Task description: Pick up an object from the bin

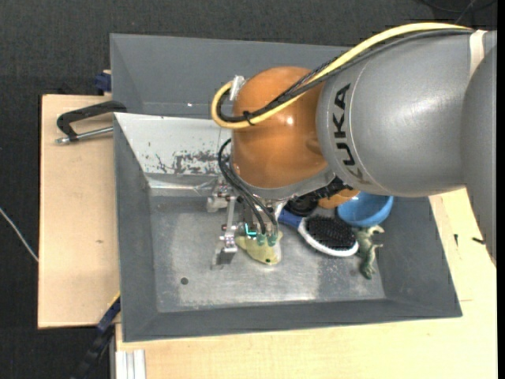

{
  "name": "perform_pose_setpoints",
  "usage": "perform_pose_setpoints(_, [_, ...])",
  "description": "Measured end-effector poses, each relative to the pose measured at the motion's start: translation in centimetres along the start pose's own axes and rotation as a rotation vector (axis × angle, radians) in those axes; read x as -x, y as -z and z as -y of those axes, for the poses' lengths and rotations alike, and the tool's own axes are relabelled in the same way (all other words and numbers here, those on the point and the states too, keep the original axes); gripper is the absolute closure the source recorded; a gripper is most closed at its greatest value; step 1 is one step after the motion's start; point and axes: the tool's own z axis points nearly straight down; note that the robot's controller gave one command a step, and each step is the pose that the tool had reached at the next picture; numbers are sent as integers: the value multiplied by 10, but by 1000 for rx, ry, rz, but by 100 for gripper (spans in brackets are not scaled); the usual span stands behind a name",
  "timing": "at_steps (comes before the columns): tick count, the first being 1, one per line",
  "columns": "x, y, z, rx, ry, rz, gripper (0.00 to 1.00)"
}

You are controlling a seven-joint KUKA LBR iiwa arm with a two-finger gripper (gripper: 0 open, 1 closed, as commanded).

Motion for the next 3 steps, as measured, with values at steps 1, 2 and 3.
perform_pose_setpoints(1, [63, -115, 88, 1, 57, 11, 0])
perform_pose_setpoints(2, [79, -95, 147, 2, 366, 7, 0])
perform_pose_setpoints(3, [38, -83, 227, -3, 285, 8, 0])
